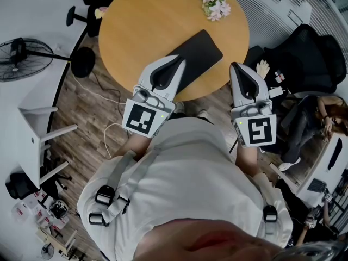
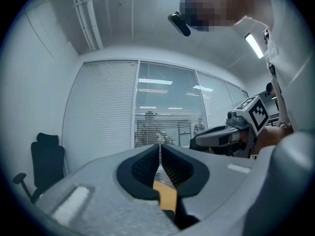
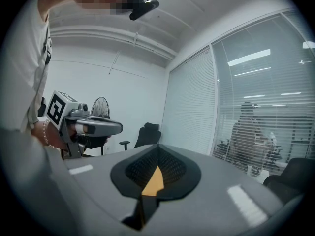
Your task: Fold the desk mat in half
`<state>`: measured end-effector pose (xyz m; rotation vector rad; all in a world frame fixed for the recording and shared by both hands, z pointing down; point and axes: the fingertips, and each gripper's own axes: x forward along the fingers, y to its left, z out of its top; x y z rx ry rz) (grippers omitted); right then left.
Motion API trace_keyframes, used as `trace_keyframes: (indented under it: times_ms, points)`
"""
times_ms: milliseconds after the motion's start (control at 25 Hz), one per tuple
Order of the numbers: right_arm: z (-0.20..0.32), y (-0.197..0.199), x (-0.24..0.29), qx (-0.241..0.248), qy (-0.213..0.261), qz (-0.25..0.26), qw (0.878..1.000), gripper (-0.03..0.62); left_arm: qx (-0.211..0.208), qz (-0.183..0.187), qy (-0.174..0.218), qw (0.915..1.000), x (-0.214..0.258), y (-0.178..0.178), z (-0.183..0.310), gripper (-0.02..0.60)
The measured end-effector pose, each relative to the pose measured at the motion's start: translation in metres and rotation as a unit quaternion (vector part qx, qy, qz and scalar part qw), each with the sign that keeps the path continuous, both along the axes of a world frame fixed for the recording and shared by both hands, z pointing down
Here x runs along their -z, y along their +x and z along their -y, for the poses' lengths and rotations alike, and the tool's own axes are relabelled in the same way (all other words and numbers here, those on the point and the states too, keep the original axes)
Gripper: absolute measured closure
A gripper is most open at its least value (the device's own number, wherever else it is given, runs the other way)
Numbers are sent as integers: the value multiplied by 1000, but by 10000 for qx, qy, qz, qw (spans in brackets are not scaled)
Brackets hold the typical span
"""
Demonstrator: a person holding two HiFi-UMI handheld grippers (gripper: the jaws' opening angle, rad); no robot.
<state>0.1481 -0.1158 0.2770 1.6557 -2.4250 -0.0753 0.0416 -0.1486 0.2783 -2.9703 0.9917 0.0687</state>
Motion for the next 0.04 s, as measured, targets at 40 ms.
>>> trace_keyframes:
  times_ms: [40]
  points:
    - [0, 0, 0, 4, 0, -12, 10000, 590, 0, 5, 6, 10000, 0, 0, 0, 563]
